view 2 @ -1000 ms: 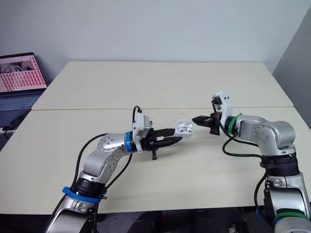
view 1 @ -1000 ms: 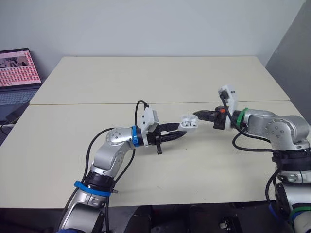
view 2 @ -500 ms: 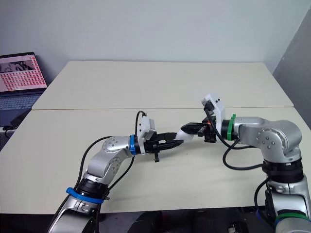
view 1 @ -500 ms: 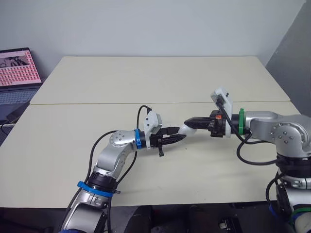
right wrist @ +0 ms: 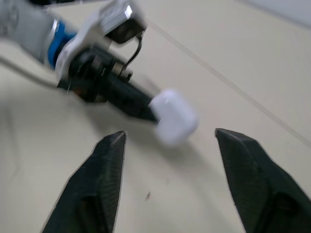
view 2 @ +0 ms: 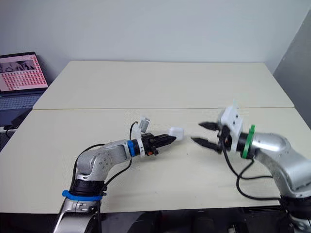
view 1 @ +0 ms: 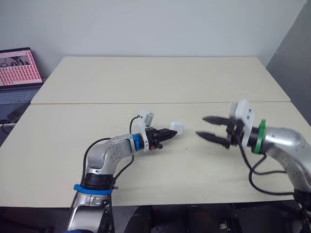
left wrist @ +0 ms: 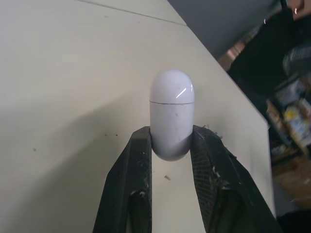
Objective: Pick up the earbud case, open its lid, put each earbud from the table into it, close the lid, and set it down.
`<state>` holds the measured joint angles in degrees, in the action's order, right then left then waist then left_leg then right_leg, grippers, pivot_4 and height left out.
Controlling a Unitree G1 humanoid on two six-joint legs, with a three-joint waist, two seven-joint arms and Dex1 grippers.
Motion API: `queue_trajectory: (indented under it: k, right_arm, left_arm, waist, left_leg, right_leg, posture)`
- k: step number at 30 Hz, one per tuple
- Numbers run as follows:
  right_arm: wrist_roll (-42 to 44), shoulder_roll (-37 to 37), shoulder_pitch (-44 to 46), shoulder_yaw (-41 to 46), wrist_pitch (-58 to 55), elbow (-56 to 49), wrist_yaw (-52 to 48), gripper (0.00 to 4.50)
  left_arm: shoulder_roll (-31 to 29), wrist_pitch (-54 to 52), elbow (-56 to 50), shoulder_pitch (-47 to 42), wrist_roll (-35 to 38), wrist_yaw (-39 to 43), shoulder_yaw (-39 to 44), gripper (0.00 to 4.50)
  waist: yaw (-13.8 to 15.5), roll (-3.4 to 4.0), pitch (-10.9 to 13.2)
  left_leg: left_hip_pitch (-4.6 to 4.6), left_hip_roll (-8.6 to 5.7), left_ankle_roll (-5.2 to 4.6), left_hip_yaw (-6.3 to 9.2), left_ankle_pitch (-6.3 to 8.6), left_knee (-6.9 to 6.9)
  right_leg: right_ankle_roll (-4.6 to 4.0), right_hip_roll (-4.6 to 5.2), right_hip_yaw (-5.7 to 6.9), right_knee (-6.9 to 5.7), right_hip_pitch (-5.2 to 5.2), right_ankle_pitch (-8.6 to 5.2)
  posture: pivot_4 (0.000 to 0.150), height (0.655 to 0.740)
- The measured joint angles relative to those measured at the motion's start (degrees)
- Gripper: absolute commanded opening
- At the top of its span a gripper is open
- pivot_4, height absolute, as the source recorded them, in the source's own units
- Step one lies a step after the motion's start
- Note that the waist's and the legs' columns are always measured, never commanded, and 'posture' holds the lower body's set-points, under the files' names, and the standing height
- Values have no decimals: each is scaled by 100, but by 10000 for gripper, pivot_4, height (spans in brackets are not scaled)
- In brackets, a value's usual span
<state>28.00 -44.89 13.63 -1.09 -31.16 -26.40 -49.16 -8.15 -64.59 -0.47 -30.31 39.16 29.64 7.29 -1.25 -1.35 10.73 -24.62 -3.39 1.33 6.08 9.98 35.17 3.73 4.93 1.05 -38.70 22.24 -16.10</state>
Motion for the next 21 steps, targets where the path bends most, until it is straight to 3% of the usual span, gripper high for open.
queue_trajectory:
  k: [1,5,7,11,14,17,21]
  right_arm:
    - [-70,3,-28,-47,150,35,-75,44721]
    - [-411,72,-232,-32,695,206,-96,44721]
    - [-484,131,-390,-31,808,362,-81,45000]
    - [-534,179,-373,-6,881,485,-74,45000]
    - [-544,190,-336,33,952,614,-83,45000]
    - [-548,189,-332,99,994,708,-112,45000]
    - [-541,183,-337,208,1089,761,-204,45000]
  left_arm:
    - [73,-161,11,-55,69,-165,76,7865]
    - [346,-626,263,-249,123,-826,402,7865]
    - [446,-807,435,-239,110,-1131,522,15468]
    - [381,-1037,423,-263,133,-1336,681,26528]
    - [113,-1326,272,-259,231,-1383,857,36279]
    - [-515,-1670,46,-190,405,-1212,967,44737]
    - [-1727,-1257,-20,20,238,-489,602,44737]
  waist:
    - [-2,0,0]
    - [-7,0,-1]
    - [-3,-1,0]
    - [-14,0,-1]
    - [-19,0,-1]
    - [-32,0,-1]
    - [-38,1,-1]
  left_leg:
    - [0,0,1,-1,0,0]
    - [7,2,2,0,0,-5]
    - [7,-2,3,-6,0,-5]
    - [15,2,4,-11,1,-5]
    - [16,3,5,-14,2,-8]
    - [21,6,5,-18,2,-11]
    - [27,8,7,-27,2,-20]
  right_leg:
    - [-1,0,-1,-1,1,0]
    - [-21,-1,-3,-2,-4,12]
    - [-22,1,-10,-3,-2,13]
    - [-23,0,-17,-4,-3,13]
    - [-23,-1,-20,-2,-3,13]
    - [-24,-2,-24,-5,-2,13]
    - [-27,-3,-31,-5,-1,12]
  posture:
    - [1500,7400]
    - [1500,7400]
    - [1500,7400]
    - [1500,7400]
    - [1500,7400]
    - [1500,7400]
    - [1500,7400]
